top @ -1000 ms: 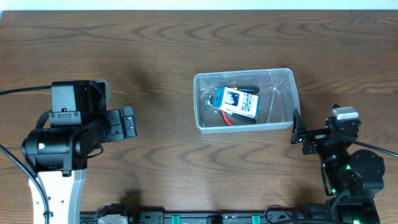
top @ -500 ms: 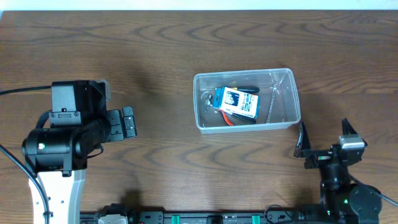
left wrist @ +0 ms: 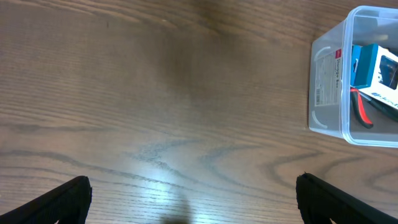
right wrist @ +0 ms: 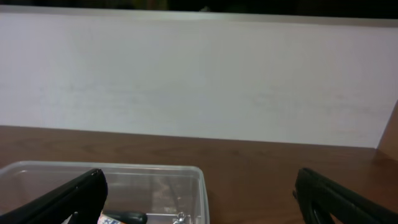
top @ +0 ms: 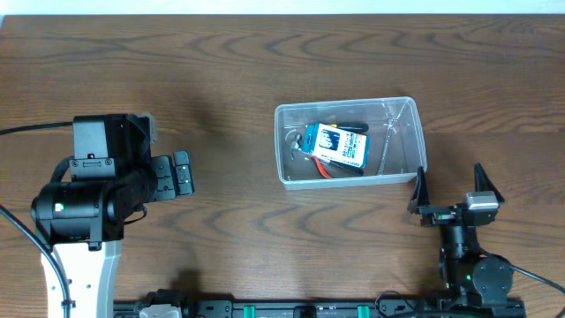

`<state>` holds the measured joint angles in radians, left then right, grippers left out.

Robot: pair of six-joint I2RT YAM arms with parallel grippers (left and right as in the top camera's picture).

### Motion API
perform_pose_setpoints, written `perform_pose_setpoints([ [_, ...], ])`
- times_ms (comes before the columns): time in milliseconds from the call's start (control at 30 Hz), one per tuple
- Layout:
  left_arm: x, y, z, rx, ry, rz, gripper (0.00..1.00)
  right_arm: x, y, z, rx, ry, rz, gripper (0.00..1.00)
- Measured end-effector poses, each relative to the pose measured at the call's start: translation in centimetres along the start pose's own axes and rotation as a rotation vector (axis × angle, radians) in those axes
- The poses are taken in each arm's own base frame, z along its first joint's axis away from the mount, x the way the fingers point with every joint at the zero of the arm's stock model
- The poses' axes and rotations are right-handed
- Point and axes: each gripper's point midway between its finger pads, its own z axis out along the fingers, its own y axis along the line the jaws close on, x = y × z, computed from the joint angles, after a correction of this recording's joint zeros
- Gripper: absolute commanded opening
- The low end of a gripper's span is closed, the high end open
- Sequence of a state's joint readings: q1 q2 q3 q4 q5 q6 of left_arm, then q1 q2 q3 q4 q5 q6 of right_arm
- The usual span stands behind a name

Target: Pack container

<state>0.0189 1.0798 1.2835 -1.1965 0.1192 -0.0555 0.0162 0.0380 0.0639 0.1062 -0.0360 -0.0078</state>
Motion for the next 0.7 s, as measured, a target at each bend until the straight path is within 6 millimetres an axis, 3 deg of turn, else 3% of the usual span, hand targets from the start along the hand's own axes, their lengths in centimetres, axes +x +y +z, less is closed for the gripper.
perform_pose_setpoints([
  [167,0.0,0.0,0.0,0.0,0.0,0.0,0.98,1.5,-0.1,0.0,0.004,0.006,0.0,0.99],
  [300,0.0,0.0,0.0,0.0,0.0,0.0,0.98,1.6,-0.2,0.0,0.011,0.007,0.0,0.99],
  [600,0.0,0.0,0.0,0.0,0.0,0.0,0.98,6.3,-0.3,-0.5,0.017,0.198,0.005,0.99],
  [700,0.0,0.0,0.0,0.0,-0.001,0.0,0.98,6.5,-0.3,-0.5,0.022,0.206,0.002,0.99],
])
